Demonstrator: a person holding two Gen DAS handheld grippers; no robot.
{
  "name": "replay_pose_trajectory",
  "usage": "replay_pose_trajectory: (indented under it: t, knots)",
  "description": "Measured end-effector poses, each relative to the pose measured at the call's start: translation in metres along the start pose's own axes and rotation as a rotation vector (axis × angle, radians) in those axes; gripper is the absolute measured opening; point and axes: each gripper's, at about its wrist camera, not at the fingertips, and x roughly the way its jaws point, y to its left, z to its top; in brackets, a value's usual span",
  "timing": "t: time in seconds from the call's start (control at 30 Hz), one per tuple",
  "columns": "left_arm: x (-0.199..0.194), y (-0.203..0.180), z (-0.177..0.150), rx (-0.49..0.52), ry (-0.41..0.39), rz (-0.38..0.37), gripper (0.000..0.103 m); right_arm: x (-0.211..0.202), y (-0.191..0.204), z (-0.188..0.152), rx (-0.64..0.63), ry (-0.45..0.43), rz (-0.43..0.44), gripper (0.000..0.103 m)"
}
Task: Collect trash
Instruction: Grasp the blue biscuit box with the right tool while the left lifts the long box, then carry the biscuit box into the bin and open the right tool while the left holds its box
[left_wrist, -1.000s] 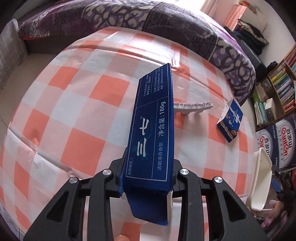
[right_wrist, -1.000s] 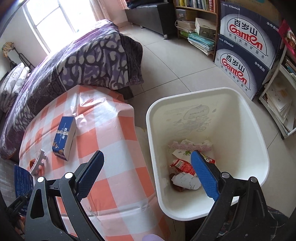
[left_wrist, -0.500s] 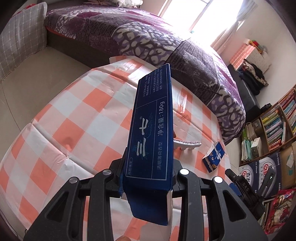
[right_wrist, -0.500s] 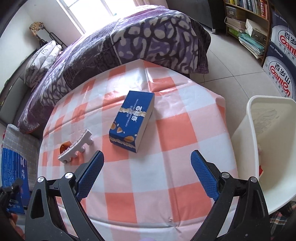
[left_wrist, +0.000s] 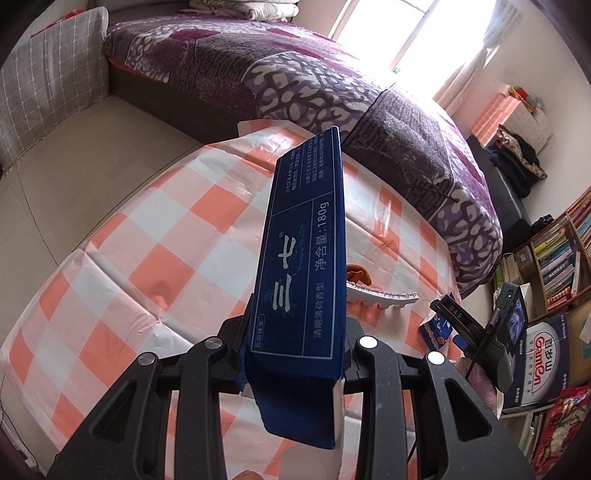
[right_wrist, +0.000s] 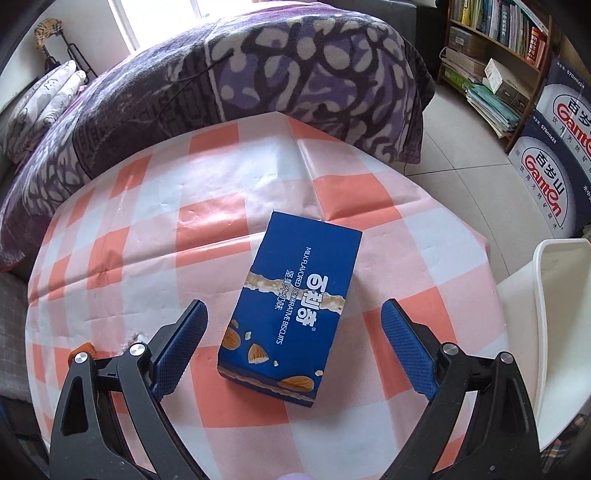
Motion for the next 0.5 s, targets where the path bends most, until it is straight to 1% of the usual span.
replay_pose_trajectory:
  t: [0.03, 0.07, 0.1, 0.13, 0.17, 0.2, 0.23, 0.3, 0.5]
  knots:
    - [0.001, 0.001, 0.0, 0.0, 0.001, 0.005, 0.033, 0.005, 0.001, 0.001, -0.009, 0.023, 0.014, 0.091]
    - [0.002, 0.002, -0.001, 0.0, 0.003, 0.012, 0.033, 0.008, 0.002, 0.001, -0.021, 0.033, 0.009, 0.092]
    - [0.004, 0.003, -0.001, -0.002, 0.005, 0.018, 0.033, 0.008, 0.002, 0.001, -0.044, 0.027, -0.001, 0.087]
    - [0.004, 0.003, -0.001, -0.004, 0.006, 0.022, 0.033, 0.007, 0.002, 0.0, -0.064, 0.015, -0.009, 0.08]
    - [0.005, 0.004, -0.001, -0.007, 0.006, 0.026, 0.033, 0.005, 0.002, 0.0, -0.083, 0.0, -0.025, 0.06]
    - [0.005, 0.005, -0.001, -0.009, 0.005, 0.03, 0.033, 0.004, -0.001, -0.001, -0.093, -0.004, -0.008, 0.057]
    - [0.005, 0.006, -0.001, -0.011, 0.001, 0.034, 0.033, 0.002, -0.006, 0.0, -0.087, 0.002, 0.035, 0.056]
    - [0.004, 0.006, -0.002, -0.013, -0.006, 0.042, 0.033, -0.006, -0.015, 0.0, -0.073, -0.012, 0.071, 0.055]
    - [0.001, 0.002, -0.005, -0.005, -0.031, 0.062, 0.033, -0.034, -0.027, -0.005, -0.074, -0.062, 0.115, 0.054]
